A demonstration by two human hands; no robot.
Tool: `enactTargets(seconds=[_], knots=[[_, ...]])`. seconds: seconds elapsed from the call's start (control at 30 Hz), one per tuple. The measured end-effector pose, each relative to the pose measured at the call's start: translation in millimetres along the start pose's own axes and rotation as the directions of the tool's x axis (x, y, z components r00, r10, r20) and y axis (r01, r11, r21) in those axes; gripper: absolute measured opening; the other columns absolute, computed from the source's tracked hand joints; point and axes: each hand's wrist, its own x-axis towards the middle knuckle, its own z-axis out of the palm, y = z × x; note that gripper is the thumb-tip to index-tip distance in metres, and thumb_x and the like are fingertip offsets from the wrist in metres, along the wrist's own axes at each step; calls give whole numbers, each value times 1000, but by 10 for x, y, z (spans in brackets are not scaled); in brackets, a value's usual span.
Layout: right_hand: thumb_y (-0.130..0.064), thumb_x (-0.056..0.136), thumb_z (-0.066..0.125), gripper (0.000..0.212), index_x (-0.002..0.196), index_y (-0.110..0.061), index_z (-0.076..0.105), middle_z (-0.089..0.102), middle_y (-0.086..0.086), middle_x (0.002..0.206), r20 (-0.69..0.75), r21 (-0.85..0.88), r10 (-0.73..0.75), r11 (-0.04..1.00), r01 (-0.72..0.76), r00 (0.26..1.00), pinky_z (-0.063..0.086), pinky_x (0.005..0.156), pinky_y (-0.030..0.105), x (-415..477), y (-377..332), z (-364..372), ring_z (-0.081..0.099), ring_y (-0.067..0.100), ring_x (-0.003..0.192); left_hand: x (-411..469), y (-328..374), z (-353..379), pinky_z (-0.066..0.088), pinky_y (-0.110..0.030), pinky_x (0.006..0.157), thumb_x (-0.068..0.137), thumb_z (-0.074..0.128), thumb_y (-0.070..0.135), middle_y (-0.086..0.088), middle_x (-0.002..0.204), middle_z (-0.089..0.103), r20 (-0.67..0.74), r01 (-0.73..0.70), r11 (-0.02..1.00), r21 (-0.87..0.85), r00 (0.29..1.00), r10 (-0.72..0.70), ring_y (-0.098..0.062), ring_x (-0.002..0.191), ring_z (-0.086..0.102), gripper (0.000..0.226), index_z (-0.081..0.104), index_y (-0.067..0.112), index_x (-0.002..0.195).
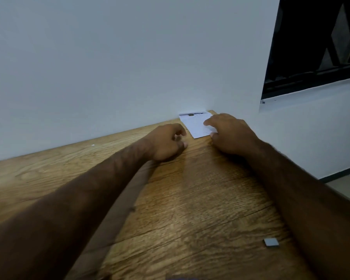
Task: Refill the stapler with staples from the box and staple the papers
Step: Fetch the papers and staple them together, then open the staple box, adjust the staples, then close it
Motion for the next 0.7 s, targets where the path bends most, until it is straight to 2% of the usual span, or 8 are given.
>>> enactTargets(seconds=[0.17, 0.3, 0.4, 0.47, 0.53, 0.67, 0.7], knots=[[-24, 88, 55, 53, 140, -34, 50, 44, -10, 154, 43, -58, -37, 998, 39, 998, 27, 116, 40, -69, -122, -99, 35, 15, 144, -426, -81, -89, 45, -29, 91, 94, 63, 35, 2, 117, 62, 77, -21, 998, 65, 997, 16, -18, 108, 58, 34, 62, 21, 125], [-24, 86, 60, 47, 131, -36, 58, 52, -11, 147, 53, -25, -60, 998, 61, 997, 32, 111, 38, -211, -259, -239, 44, 16, 138, -761, -96, -128, 48, -34, 98, 94, 62, 36, 1, 121, 63, 120, -28, 996, 80, 993, 18, -19, 111, 58, 34, 62, 23, 126], [-27, 86, 63, 32, 116, -40, 67, 62, -10, 134, 143, 77, -76, 995, 65, 987, 42, 102, 35, -391, -368, -360, 55, 17, 123, -1009, -103, -138, 48, -30, 93, 94, 62, 37, 1, 118, 65, 140, -35, 998, 55, 990, 27, -17, 107, 60, 30, 65, 25, 121], [-31, 87, 66, 26, 111, -39, 70, 65, -10, 126, 178, 171, -111, 982, 80, 978, 42, 93, 30, -550, -427, -428, 56, 13, 115, -1193, -87, -159, 47, -27, 85, 95, 62, 38, 2, 114, 66, 164, -46, 997, 56, 986, 36, -15, 99, 61, 28, 65, 26, 119], [-33, 88, 68, 27, 114, -37, 71, 64, -12, 128, 169, 193, -145, 975, 112, 975, 39, 91, 28, -707, -477, -480, 54, 9, 112, -1385, -72, -190, 47, -27, 85, 96, 61, 41, 3, 111, 67, 186, -58, 996, 63, 981, 46, -14, 96, 61, 30, 63, 27, 122], [-28, 91, 66, 28, 118, -34, 69, 61, -14, 120, 162, 164, -220, 967, 194, 962, 36, 76, 23, -990, -579, -505, 50, -2, 81, -1791, -157, -176, 48, -31, 84, 101, 48, 46, 12, 98, 66, 221, -57, 998, -41, 973, 64, -3, 88, 61, 29, 61, 29, 121], [-26, 92, 66, 29, 119, -33, 68, 59, -15, 118, 158, 167, -232, 964, 205, 960, 35, 74, 23, -1042, -581, -506, 49, -2, 79, -1847, -183, -159, 47, -32, 90, 103, 45, 45, 13, 104, 66, 222, -60, 997, -51, 973, 70, -2, 94, 61, 31, 61, 28, 123]])
